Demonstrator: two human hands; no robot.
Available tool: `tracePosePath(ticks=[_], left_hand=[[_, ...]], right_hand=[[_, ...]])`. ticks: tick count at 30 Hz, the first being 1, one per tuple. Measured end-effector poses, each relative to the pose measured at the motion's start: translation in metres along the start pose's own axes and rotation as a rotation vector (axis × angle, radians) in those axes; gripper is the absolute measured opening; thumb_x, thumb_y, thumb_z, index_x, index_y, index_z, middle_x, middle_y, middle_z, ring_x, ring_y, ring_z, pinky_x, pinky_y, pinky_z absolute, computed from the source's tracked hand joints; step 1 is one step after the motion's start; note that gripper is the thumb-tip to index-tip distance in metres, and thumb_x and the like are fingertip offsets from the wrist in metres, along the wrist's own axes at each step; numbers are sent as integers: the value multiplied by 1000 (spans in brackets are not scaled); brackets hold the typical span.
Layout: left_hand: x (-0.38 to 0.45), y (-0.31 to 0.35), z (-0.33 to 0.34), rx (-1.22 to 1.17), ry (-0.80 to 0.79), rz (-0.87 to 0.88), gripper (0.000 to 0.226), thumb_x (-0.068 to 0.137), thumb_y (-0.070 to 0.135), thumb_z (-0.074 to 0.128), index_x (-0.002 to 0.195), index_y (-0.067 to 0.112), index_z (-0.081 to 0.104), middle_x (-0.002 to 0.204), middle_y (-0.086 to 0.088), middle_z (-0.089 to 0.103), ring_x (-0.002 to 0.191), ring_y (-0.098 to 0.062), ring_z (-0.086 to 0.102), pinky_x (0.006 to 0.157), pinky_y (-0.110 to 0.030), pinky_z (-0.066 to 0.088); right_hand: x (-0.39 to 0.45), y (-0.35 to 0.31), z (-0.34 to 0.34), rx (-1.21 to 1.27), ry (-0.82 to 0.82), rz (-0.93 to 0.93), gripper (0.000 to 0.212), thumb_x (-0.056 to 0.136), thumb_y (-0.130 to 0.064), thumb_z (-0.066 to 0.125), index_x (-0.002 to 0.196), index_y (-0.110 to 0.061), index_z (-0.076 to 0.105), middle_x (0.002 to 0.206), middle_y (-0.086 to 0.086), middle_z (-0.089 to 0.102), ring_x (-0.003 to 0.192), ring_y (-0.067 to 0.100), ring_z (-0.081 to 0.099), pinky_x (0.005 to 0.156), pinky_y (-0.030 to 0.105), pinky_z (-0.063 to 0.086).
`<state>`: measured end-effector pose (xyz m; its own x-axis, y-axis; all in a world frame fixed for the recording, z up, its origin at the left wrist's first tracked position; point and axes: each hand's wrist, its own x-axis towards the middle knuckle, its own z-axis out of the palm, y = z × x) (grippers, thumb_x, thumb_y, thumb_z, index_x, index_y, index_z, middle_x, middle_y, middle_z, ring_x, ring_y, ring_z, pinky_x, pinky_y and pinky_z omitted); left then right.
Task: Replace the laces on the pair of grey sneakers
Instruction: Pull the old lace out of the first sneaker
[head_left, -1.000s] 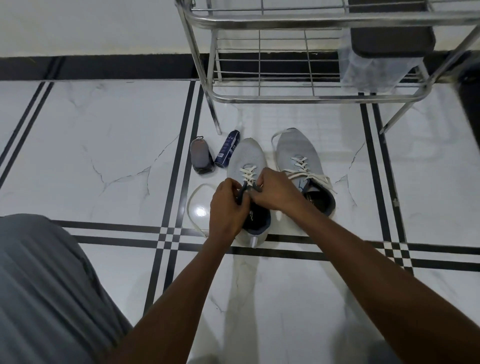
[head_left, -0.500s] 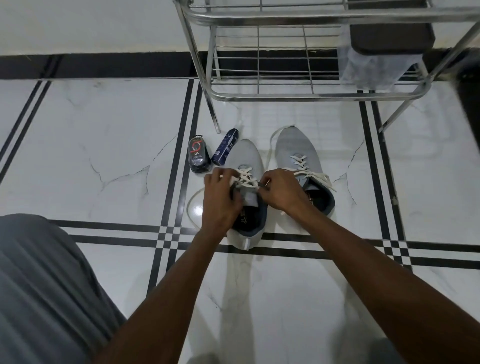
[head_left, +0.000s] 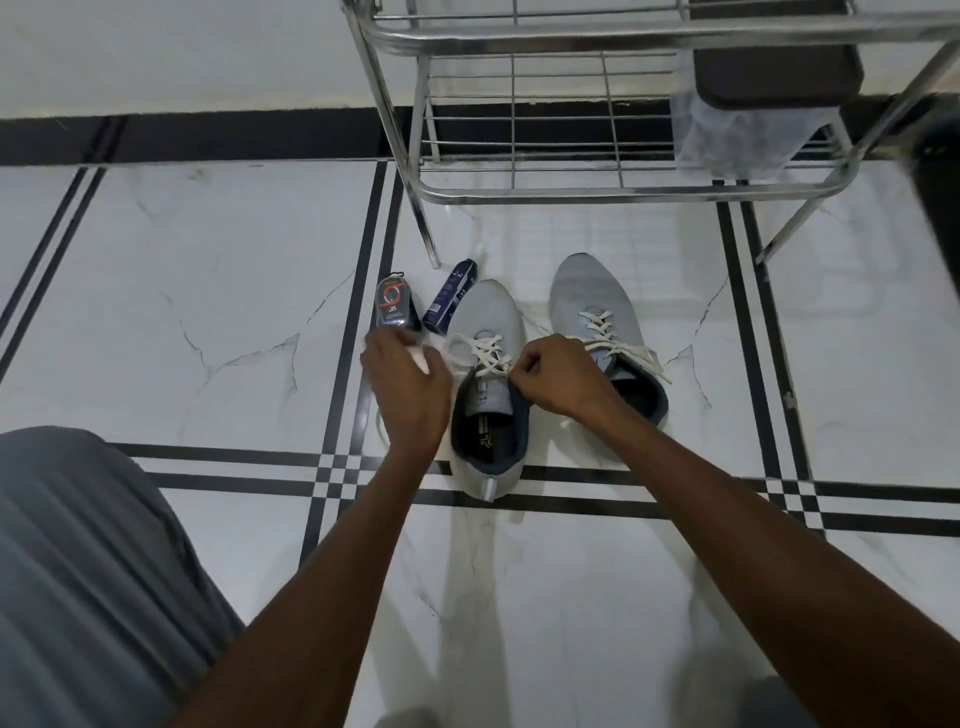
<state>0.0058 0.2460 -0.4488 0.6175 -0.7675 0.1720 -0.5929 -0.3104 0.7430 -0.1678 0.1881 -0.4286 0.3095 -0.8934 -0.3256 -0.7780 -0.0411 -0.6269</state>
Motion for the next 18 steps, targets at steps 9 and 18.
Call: tracePosePath(ticks=[9,18], left_hand=[[-12,4,15,350,-437,570,12,90,16,67,101,14,72,115,-3,65,114,-30,50,87,-47,47],[14,1,-14,167,75,-11,22,92,23,59,111,13,59,116,-9,58,111,-28,48,88,-37,42]], right_hand=[[4,0,-2,24,-45,-11,17,86,-26,69,83,-11,76,78,3,75,76,18,70,76,38,60],[1,0,-2,-8,-24,-17,15,86,-20,66,82,-8,75,77,6,75,76,20,70,75,39,60]])
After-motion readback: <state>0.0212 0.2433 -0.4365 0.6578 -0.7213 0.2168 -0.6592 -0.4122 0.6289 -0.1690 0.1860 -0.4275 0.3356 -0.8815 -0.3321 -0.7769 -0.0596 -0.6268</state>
